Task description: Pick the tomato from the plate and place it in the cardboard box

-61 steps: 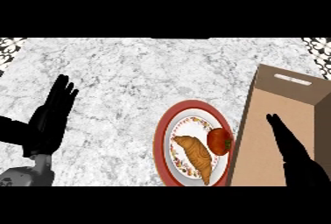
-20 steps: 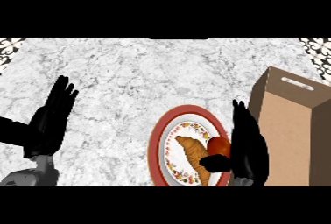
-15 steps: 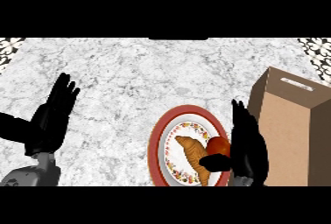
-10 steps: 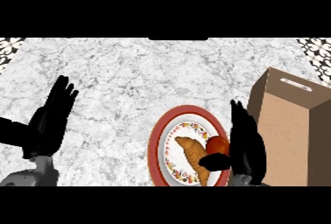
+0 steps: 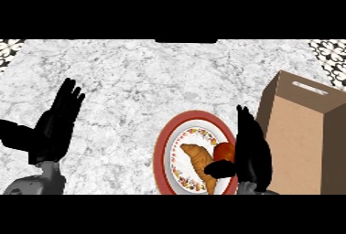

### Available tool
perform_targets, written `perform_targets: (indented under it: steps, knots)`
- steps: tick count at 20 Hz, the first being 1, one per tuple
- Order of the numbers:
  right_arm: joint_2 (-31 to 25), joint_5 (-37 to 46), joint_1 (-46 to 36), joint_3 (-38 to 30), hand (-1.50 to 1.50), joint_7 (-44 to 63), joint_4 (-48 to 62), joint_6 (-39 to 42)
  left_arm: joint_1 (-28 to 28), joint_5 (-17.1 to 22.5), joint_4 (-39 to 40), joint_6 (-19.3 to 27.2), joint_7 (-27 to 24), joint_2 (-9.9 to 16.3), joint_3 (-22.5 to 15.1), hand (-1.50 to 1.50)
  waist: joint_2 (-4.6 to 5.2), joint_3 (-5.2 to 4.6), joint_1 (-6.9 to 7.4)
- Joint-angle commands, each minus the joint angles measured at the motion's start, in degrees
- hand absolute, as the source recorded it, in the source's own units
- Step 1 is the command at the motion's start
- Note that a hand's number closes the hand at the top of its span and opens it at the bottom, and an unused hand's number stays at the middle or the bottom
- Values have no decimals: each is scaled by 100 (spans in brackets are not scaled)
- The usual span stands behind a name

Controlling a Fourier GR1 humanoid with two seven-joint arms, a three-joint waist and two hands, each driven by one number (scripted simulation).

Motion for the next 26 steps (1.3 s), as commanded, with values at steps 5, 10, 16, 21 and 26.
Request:
perform_targets:
  steps: [5, 10, 16, 21, 26]
  knots:
    - [-106, -98, -57, -85, -150, -214, 462, -4, -97, 69, 17, -30, 138, 7, 122, 0, 109, 137, 17]
    - [35, 218, -299, 172, 150, -169, 990, -406, -394, 40, 331, -77, 93, 104, 252, 0, 123, 137, 40]
    - [-414, 477, -170, 143, 150, -433, 741, -1, -306, 77, 88, -126, 127, 124, 270, 0, 109, 136, 39]
    - [31, 546, -1401, 446, 150, 877, 1603, 153, -338, -89, 232, -115, 17, -37, 16, 0, 172, 132, 244]
    - [37, 44, -2638, 506, 150, 1901, 2402, 401, -524, -153, 178, -140, 52, -202, -269, 0, 241, 128, 587]
